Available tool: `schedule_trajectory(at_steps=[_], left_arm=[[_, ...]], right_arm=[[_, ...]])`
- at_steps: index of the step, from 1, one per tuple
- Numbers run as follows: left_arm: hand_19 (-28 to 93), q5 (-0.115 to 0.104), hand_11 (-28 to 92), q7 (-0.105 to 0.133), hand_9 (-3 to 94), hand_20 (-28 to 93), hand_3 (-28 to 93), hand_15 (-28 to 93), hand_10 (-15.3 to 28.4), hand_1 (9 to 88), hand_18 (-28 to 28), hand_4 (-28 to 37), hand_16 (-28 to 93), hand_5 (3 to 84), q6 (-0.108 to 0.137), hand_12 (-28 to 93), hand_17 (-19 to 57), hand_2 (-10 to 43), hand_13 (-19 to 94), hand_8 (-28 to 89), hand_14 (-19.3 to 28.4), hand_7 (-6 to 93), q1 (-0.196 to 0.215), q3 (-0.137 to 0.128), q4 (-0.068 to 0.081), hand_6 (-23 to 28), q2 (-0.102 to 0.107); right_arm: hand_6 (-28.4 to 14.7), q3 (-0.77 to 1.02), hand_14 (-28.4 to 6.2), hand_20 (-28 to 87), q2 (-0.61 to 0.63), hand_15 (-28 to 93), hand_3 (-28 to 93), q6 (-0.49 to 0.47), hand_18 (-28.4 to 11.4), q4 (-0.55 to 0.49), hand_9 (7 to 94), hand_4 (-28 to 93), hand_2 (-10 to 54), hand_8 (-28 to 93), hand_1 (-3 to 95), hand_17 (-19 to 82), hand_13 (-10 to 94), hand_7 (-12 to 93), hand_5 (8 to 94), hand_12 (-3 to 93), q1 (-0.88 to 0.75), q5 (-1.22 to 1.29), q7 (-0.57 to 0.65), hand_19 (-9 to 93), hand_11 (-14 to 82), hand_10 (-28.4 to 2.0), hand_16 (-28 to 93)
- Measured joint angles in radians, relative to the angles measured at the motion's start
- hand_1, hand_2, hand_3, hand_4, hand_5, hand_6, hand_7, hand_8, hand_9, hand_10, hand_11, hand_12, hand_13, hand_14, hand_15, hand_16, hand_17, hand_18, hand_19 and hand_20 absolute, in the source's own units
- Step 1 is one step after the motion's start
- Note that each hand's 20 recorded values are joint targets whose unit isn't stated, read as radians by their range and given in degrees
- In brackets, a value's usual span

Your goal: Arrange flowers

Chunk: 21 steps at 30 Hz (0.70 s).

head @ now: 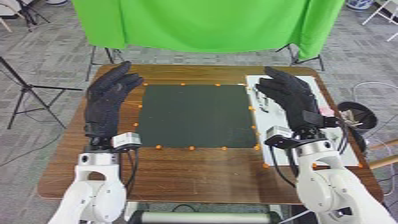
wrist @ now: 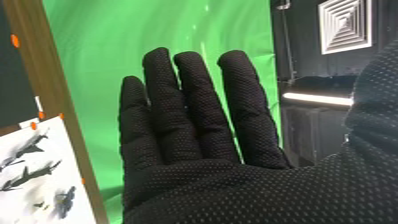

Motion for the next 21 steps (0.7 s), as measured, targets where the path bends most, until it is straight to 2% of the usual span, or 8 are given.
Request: schedule_trajectory(at_steps=[9, 11, 13, 14, 16, 18, 21], left_arm=[[10, -0.002, 23, -0.002, 50.6, 25, 66, 26, 13.9, 36.2, 13.0, -15.8, -1, 50.3, -0.001, 13, 19.1, -7.6, 44, -7, 16.7, 15.9, 0.000, -0.005, 0.000, 2.4, 0.000], [11, -0.002, 23, -0.002, 50.6, 25, 66, 26, 13.9, 36.2, 13.0, -15.8, -1, 50.2, -0.001, 13, 19.1, -7.6, 44, -7, 16.7, 15.9, 0.000, -0.006, 0.000, 2.4, 0.000], [11, -0.002, 23, -0.002, 50.6, 25, 66, 26, 13.8, 36.2, 13.1, -15.8, -1, 50.1, -0.001, 13, 19.1, -7.6, 44, -7, 16.7, 15.9, 0.001, -0.007, 0.000, 2.4, 0.000], [11, -0.001, 23, -0.003, 50.6, 25, 66, 26, 13.8, 36.2, 13.1, -15.8, -1, 50.1, -0.001, 13, 19.1, -7.6, 44, -7, 16.7, 15.8, 0.003, -0.008, 0.000, 2.4, 0.000], [12, 0.001, 23, -0.007, 50.5, 26, 66, 27, 13.8, 36.2, 13.5, -15.8, -1, 50.0, -0.001, 13, 19.0, -7.6, 44, -7, 16.9, 15.9, 0.010, -0.014, -0.002, 2.4, 0.003], [13, 0.002, 23, -0.014, 50.5, 26, 66, 27, 13.8, 36.3, 13.6, -15.8, -1, 50.0, 0.000, 13, 19.1, -7.5, 44, -7, 16.9, 15.8, 0.022, -0.025, -0.008, 2.4, 0.008], [13, 0.002, 23, -0.027, 50.4, 26, 66, 27, 13.8, 36.3, 13.7, -15.7, -1, 50.1, 0.002, 13, 19.1, -7.6, 44, -7, 17.0, 15.8, 0.050, -0.051, -0.019, 2.4, 0.017]], right_arm=[[-1.0, 0.000, -14.4, 33, 0.001, 14, 77, 0.000, -13.7, 0.000, 55.4, -20, -7.4, -9, 16.1, 26, 45, 15, 51.6, 15.6, 0.000, 0.000, 0.000, 6, 7.4, -14.5, 19], [-1.1, 0.000, -14.6, 36, 0.001, 14, 77, 0.000, -14.0, 0.000, 55.3, -20, -8.4, -9, 16.8, 27, 46, 15, 51.5, 15.6, 0.000, 0.000, 0.001, 11, 7.4, -14.6, 20], [-1.5, 0.000, -14.3, 41, 0.001, 16, 76, 0.002, -14.9, -0.002, 56.0, -19, -9.2, -9, 18.6, 30, 51, 15, 51.4, 16.2, -0.001, -0.004, 0.004, 25, 7.8, -14.9, 21], [-1.9, 0.000, -13.7, 43, 0.002, 19, 74, 0.006, -15.7, -0.005, 57.8, -19, -9.4, -9, 19.7, 31, 57, 15, 51.4, 17.0, -0.002, -0.012, 0.010, 34, 9.5, -14.9, 23], [-2.9, 0.000, -13.0, 45, 0.006, 26, 73, 0.029, -17.0, -0.021, 61.3, -18, -9.5, -9, 21.6, 32, 62, 15, 52.7, 18.4, -0.005, -0.062, 0.046, 45, 13.0, -15.3, 24], [-3.4, -0.002, -12.3, 45, 0.014, 30, 71, 0.083, -17.9, -0.053, 63.3, -19, -9.5, -8, 22.8, 33, 65, 15, 54.4, 19.5, -0.010, -0.178, 0.133, 53, 16.2, -15.7, 24], [-3.7, -0.006, -11.3, 46, 0.036, 37, 68, 0.162, -19.5, -0.118, 65.6, -22, -9.5, -8, 24.6, 34, 69, 16, 57.6, 21.1, -0.018, -0.402, 0.331, 62, 19.4, -16.0, 25]])
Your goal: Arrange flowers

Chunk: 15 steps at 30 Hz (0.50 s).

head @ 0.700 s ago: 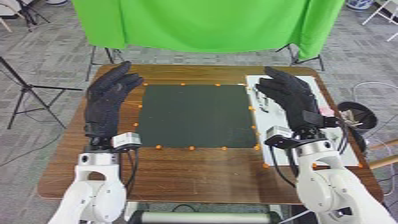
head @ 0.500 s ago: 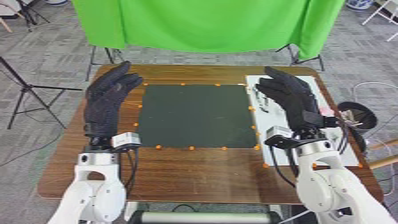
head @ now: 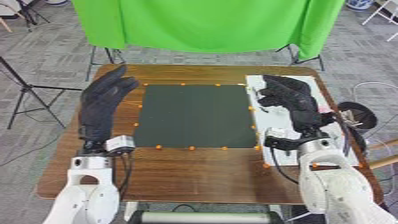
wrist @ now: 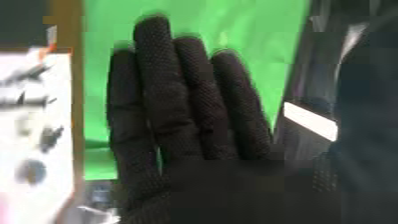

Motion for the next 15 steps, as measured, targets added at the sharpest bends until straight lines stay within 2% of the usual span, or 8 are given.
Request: schedule_trajectory(at_steps=[2, 4, 6, 8, 12, 15], left_arm=[[13, 0.000, 23, -0.006, 50.4, 26, 66, 27, 13.9, 36.3, 13.8, -15.7, -1, 50.2, 0.004, 13, 19.0, -7.6, 44, -7, 17.1, 15.9, 0.021, -0.020, -0.005, 2.4, 0.005], [13, 0.000, 23, -0.010, 50.5, 26, 66, 28, 13.9, 36.3, 13.8, -15.8, -1, 50.2, 0.012, 13, 19.1, -7.6, 44, -7, 17.2, 16.0, 0.041, -0.036, -0.009, 2.4, 0.009], [14, 0.000, 23, -0.014, 50.5, 26, 66, 28, 14.0, 36.3, 14.0, -15.8, -1, 50.2, 0.018, 13, 19.1, -7.5, 45, -7, 17.3, 15.9, 0.056, -0.045, -0.010, 2.4, 0.011], [14, 0.000, 23, -0.019, 50.6, 26, 66, 29, 13.9, 36.2, 14.1, -15.7, -1, 50.2, 0.020, 13, 19.1, -7.5, 45, -7, 17.3, 16.0, 0.068, -0.050, -0.010, 2.4, 0.011], [14, 0.001, 24, -0.031, 50.8, 26, 65, 29, 13.9, 36.5, 14.2, -15.7, -1, 50.2, 0.020, 13, 19.1, -7.3, 45, -7, 17.4, 15.8, 0.088, -0.058, -0.014, 2.5, 0.011], [15, 0.002, 24, -0.037, 50.8, 27, 65, 29, 14.0, 36.6, 14.2, -15.6, -1, 50.2, 0.019, 13, 19.3, -7.3, 45, -7, 17.5, 15.8, 0.098, -0.060, -0.014, 2.5, 0.011]], right_arm=[[-4.7, -0.006, -12.3, 48, 0.025, 43, 66, 0.016, -19.8, -0.033, 66.8, -24, -9.5, -8, 25.3, 37, 71, 15, 59.5, 21.8, -0.003, -0.111, 0.118, 71, 20.4, -16.7, 25], [-5.7, -0.010, -11.4, 52, 0.055, 47, 64, 0.016, -19.4, -0.051, 69.8, -27, -9.5, -7, 25.9, 41, 73, 14, 61.8, 21.0, -0.006, -0.181, 0.202, 80, 19.3, -16.3, 26], [-6.3, -0.007, -10.1, 53, 0.082, 48, 64, 0.000, -18.8, -0.059, 72.2, -27, -9.5, -7, 26.4, 44, 76, 13, 63.7, 20.4, -0.013, -0.238, 0.267, 84, 18.7, -16.5, 26], [-6.5, 0.004, -9.2, 53, 0.100, 48, 64, -0.064, -17.9, -0.066, 73.9, -28, -9.5, -7, 27.0, 47, 78, 12, 64.6, 20.2, -0.025, -0.319, 0.341, 85, 18.5, -16.5, 27], [-6.5, -0.002, -8.3, 52, 0.125, 48, 65, -0.272, -17.1, -0.075, 75.6, -27, -9.5, -7, 29.5, 49, 80, 12, 65.7, 19.5, -0.045, -0.558, 0.527, 86, 17.6, -16.8, 27], [-5.9, -0.037, -8.3, 51, 0.140, 47, 64, -0.325, -17.1, -0.069, 77.0, -27, -9.5, -7, 30.4, 50, 81, 12, 67.3, 19.1, -0.058, -0.703, 0.617, 87, 17.0, -16.4, 27]])
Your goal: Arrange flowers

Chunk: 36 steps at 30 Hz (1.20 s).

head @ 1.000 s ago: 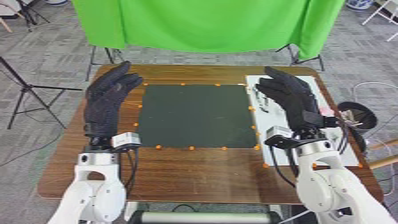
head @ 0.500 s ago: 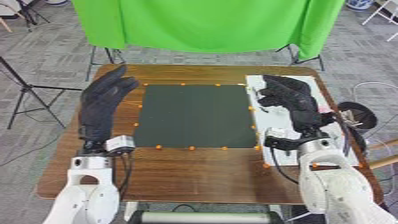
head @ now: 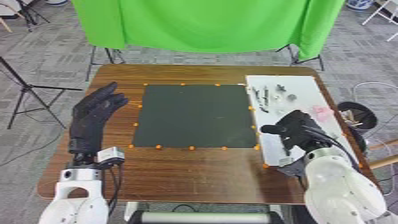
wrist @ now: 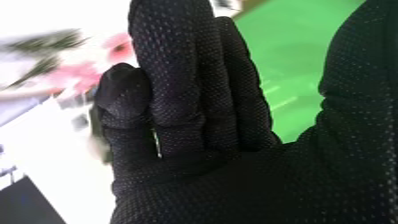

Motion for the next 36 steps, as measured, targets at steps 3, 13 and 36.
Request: schedule_trajectory(at_steps=[3, 13, 36], left_arm=[[15, 0.001, 24, -0.005, 50.8, 27, 65, 29, 14.0, 36.6, 14.3, -15.6, -1, 50.2, -0.002, 13, 19.3, -7.3, 45, -7, 17.5, 15.8, 0.004, 0.000, 0.000, 2.5, 0.000], [15, 0.005, 23, -0.022, 50.7, 27, 65, 30, 14.1, 36.4, 14.3, -15.4, -1, 49.9, -0.016, 13, 19.3, -7.2, 45, -7, 17.5, 15.5, 0.004, 0.001, 0.001, 2.6, 0.000], [15, 0.008, 23, -0.054, 50.4, 26, 65, 29, 14.0, 36.4, 14.3, -15.3, -1, 49.4, -0.051, 13, 19.5, -7.1, 45, -7, 17.4, 14.8, 0.004, -0.002, 0.000, 2.8, -0.004]], right_arm=[[-5.6, -0.024, -7.9, 50, 0.008, 47, 64, 0.012, -17.2, 0.018, 77.8, -26, -9.5, -7, 31.3, 51, 82, 13, 68.1, 19.3, -0.010, -0.095, 0.013, 88, 17.3, -16.0, 28], [-3.3, -0.076, -5.6, 47, 0.010, 48, 66, 0.047, -15.4, 0.091, 81.6, -25, -9.5, -8, 36.6, 54, 86, 16, 70.9, 20.3, -0.004, -0.233, 0.036, 91, 20.0, -14.7, 29], [-1.7, -0.113, -1.7, 40, -0.019, 45, 54, 0.054, -9.1, 0.167, 93.0, -13, -9.5, 16, 64.6, 64, 93, 21, 75.6, 46.4, 0.031, -0.242, 0.115, 88, 13.4, -9.2, 34]])
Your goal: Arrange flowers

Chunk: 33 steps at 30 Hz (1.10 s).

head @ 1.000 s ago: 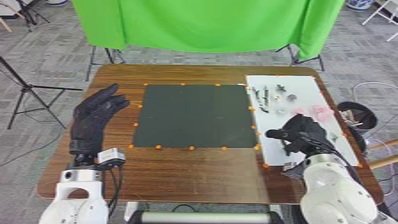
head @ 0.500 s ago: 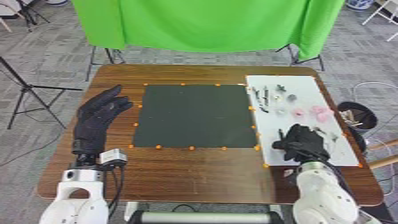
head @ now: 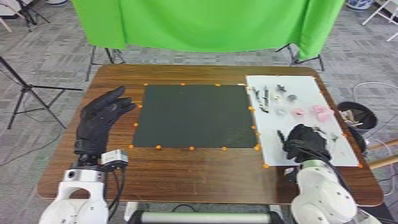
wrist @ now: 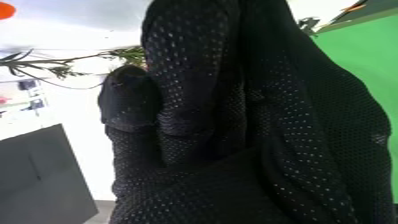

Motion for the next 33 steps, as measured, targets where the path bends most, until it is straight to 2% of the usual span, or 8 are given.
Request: schedule_trajectory(at_steps=[4, 10, 15, 18, 22, 33], left_arm=[[15, 0.000, 23, -0.003, 50.2, 26, 65, 29, 14.2, 36.4, 14.3, -15.3, -1, 49.2, -0.003, 13, 19.5, -7.1, 45, -7, 17.5, 14.7, 0.001, -0.001, 0.000, 2.8, -0.002], [15, 0.000, 23, -0.005, 49.9, 26, 65, 29, 14.2, 36.5, 14.2, -15.3, -1, 49.0, -0.005, 13, 19.5, -7.1, 45, -7, 17.5, 14.5, 0.003, -0.001, 0.000, 3.0, -0.003], [14, 0.000, 23, -0.007, 49.5, 26, 65, 29, 14.2, 36.5, 14.1, -15.2, -1, 49.0, -0.007, 13, 19.4, -7.1, 45, -7, 17.5, 14.5, 0.003, -0.001, 0.000, 2.9, -0.004], [14, 0.000, 23, -0.008, 49.5, 26, 65, 29, 14.2, 36.4, 14.1, -15.2, -1, 48.9, -0.007, 13, 19.4, -7.1, 44, -7, 17.5, 14.4, 0.003, -0.001, 0.000, 3.0, -0.005], [14, 0.000, 23, -0.008, 49.4, 26, 65, 29, 14.2, 36.6, 14.1, -15.3, -1, 48.9, -0.007, 13, 19.3, -7.1, 44, -7, 17.4, 14.5, 0.003, -0.001, 0.000, 3.0, -0.004], [14, -0.003, 23, -0.007, 49.3, 26, 65, 29, 14.2, 36.6, 14.1, -15.2, -1, 48.9, -0.006, 13, 19.3, -7.1, 44, -7, 17.5, 14.5, 0.003, -0.010, -0.001, 3.0, 0.003]], right_arm=[[-1.3, -0.001, -1.8, 42, 0.000, 47, 58, 0.022, -9.5, 0.006, 92.9, -12, -9.5, 21, 63.5, 64, 93, 24, 76.4, 49.0, -0.003, 0.004, -0.001, 88, 14.0, -9.1, 35], [-1.5, -0.024, -2.3, 51, 0.007, 54, 64, 0.111, -11.2, 0.039, 90.9, -3, -9.5, 26, 59.1, 63, 90, 28, 76.3, 56.1, -0.002, -0.018, -0.013, 88, 16.5, -9.9, 38], [-2.2, -0.051, -3.1, 58, 0.025, 63, 65, 0.170, -14.3, 0.049, 87.8, 4, -9.5, 22, 56.9, 60, 87, 39, 72.4, 62.9, -0.002, -0.056, -0.023, 92, 21.5, -10.6, 38], [-2.4, -0.069, -3.6, 60, 0.037, 67, 66, 0.225, -15.4, 0.057, 85.9, 6, -9.5, 20, 56.5, 59, 85, 44, 70.7, 65.3, -0.001, -0.082, -0.032, 93, 25.6, -12.1, 39], [-2.5, -0.088, -3.8, 61, 0.055, 69, 66, 0.303, -15.8, 0.069, 85.3, 8, -9.5, 19, 56.2, 59, 85, 47, 69.6, 65.7, 0.002, -0.089, -0.044, 93, 27.0, -12.3, 38], [-2.9, -0.104, -3.6, 62, 0.129, 70, 65, 0.278, -15.4, 0.004, 85.1, 10, -9.5, 18, 56.1, 60, 85, 50, 69.0, 65.3, 0.056, 0.114, -0.063, 93, 28.2, -12.2, 38]])
